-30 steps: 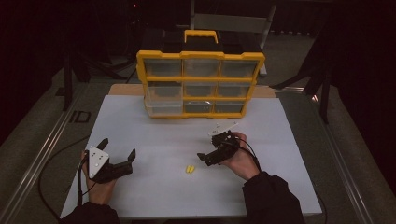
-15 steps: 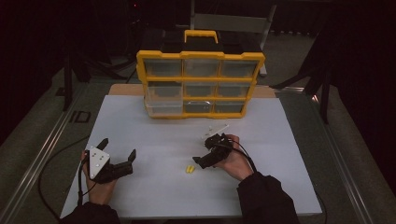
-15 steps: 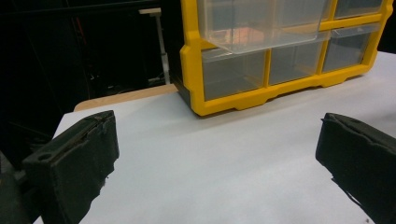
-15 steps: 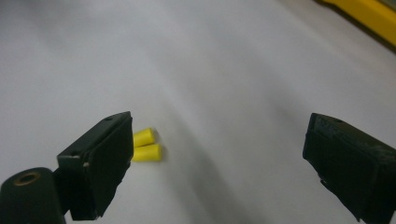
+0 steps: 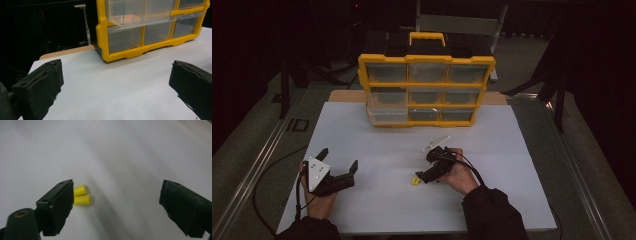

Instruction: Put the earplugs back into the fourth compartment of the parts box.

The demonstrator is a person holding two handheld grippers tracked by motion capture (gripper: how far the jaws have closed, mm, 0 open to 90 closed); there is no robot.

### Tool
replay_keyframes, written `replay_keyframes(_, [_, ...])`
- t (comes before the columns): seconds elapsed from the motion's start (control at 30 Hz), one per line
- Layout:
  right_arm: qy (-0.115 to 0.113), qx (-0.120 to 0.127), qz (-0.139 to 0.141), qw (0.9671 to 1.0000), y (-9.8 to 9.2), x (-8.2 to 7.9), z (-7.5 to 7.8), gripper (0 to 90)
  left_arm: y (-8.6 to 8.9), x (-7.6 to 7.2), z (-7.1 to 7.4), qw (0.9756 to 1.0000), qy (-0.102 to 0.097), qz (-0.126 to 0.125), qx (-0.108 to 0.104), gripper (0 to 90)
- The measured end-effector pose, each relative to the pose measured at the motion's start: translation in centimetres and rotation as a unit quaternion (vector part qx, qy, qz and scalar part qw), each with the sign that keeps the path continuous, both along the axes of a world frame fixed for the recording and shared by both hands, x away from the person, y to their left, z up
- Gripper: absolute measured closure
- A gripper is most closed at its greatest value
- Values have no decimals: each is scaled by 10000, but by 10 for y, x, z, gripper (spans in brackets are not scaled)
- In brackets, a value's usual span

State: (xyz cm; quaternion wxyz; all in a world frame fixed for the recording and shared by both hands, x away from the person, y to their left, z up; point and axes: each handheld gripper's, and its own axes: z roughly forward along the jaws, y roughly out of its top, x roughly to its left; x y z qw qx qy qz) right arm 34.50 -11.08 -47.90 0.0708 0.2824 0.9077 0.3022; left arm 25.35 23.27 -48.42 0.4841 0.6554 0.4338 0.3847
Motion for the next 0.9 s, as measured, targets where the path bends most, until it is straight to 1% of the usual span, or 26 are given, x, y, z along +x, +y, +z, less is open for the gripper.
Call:
replay_keyframes(0.07, [47, 37, -1, 10000, 0, 0, -1, 132, 0, 0, 0, 10000, -2, 2, -8, 3])
replay_keyframes(0.17, [89, -98, 17, 9999, 2, 0, -4, 150, 0, 0, 0, 10000, 4, -1, 10, 3])
replay_keyframes(0.2, [89, -98, 17, 9999, 2, 0, -4, 150, 0, 0, 0, 10000, 4, -1, 10, 3])
replay_keyframes(0.23, [114, -143, 46, 9998, 2, 1, -5, 181, 0, 0, 0, 10000, 5, 0, 12, 3])
replay_keyframes(0.27, [92, -187, 78, 9998, 3, 0, -6, 214, 0, 0, 0, 10000, 2, -2, 6, 3])
replay_keyframes(0.4, [209, -203, 217, 9993, 8, -2, -8, 293, 0, 0, 0, 10000, -1, 1, 11, 3])
replay_keyframes(0.47, [285, -211, 363, 9987, 10, -4, -10, 337, 0, 0, 0, 10000, -4, 4, -3, 4])
replay_keyframes(0.5, [334, -188, 370, 9986, 11, -6, -10, 369, 0, 0, 0, 10000, -3, 6, -1, 4])
replay_keyframes(0.63, [496, -177, 508, 9973, 13, -9, -12, 451, 0, 0, 0, 10000, -1, 5, 9, 3])
replay_keyframes(0.7, [589, -182, 477, 9970, 14, -9, -14, 492, 0, 0, 0, 10000, -6, 7, 4, 3])
replay_keyframes(0.73, [593, -212, 465, 9969, 13, -8, -15, 523, 0, 0, 0, 10000, -4, 5, 4, 3])
replay_keyframes(0.77, [609, -192, 424, 9971, 13, -8, -15, 571, 0, 0, 0, 10000, -4, 8, 4, 3])
replay_keyframes(0.8, [640, -150, 364, 9972, 14, -8, -16, 589, 0, 0, 0, 10000, -5, 5, 2, 3])
replay_keyframes(0.9, [685, -88, 337, 9970, 14, -8, -16, 614, 0, 0, 0, 10000, -4, 4, 3, 3])
